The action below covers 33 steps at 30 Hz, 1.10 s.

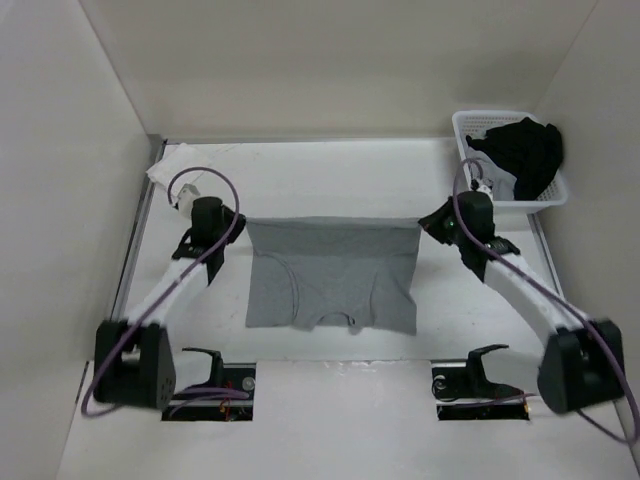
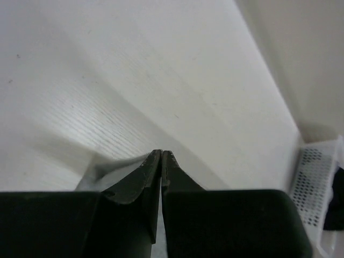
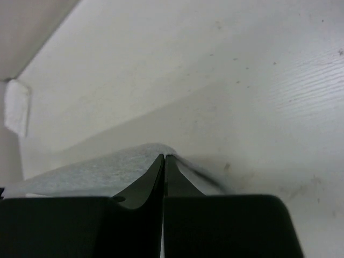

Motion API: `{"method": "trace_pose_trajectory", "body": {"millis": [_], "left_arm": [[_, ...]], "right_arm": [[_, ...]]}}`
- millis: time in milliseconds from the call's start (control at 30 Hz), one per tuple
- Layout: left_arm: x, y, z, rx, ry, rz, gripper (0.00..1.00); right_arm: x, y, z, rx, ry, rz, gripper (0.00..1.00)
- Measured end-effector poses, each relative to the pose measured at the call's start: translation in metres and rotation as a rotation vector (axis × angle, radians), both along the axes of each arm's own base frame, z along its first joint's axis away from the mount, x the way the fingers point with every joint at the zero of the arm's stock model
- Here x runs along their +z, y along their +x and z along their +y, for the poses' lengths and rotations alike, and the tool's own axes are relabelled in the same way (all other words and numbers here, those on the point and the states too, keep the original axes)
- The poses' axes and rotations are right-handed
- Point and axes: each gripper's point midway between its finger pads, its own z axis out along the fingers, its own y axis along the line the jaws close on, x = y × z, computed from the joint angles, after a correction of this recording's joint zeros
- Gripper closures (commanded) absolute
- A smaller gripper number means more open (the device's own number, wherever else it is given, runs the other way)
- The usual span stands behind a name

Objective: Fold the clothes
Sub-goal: Fold the tank top

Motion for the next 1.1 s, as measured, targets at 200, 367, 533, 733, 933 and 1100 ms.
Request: {"method": "trace_pose_trajectory", "body": {"millis": [200, 367, 533, 733, 933, 1100], "left_arm": [[-0.059, 0.098, -0.003, 0.016, 0.004, 0.115, 0.99], [-0.044, 0.145, -0.006, -0.002, -0.01, 0.056, 0.99], [-0.011, 0.155, -0.003, -0.006, -0.011, -0.038, 0.98], [-0.006, 0.114, 0.0, -0.001, -0.032, -0.086, 0.98], [-0.017, 0.056, 0.009, 0.017, -0.055, -0.085, 0.98], [-0.003, 0.025, 0.014, 0.017, -0.065, -0.149, 0.98]], "right_arm": [[-0.089, 0.075, 0.007, 0.028, 0.083, 0.229, 1.0], [-0.071, 0.145, 0.013, 0.051, 0.134, 0.151, 1.0], [-0.042, 0.161, 0.016, 0.067, 0.146, 0.071, 1.0], [-0.034, 0.124, 0.013, 0.07, 0.141, 0.049, 1.0], [-0.025, 0.07, 0.014, 0.08, 0.14, 0.005, 0.99], [-0.036, 0.031, 0.017, 0.097, 0.137, 0.007, 0.99]]}}
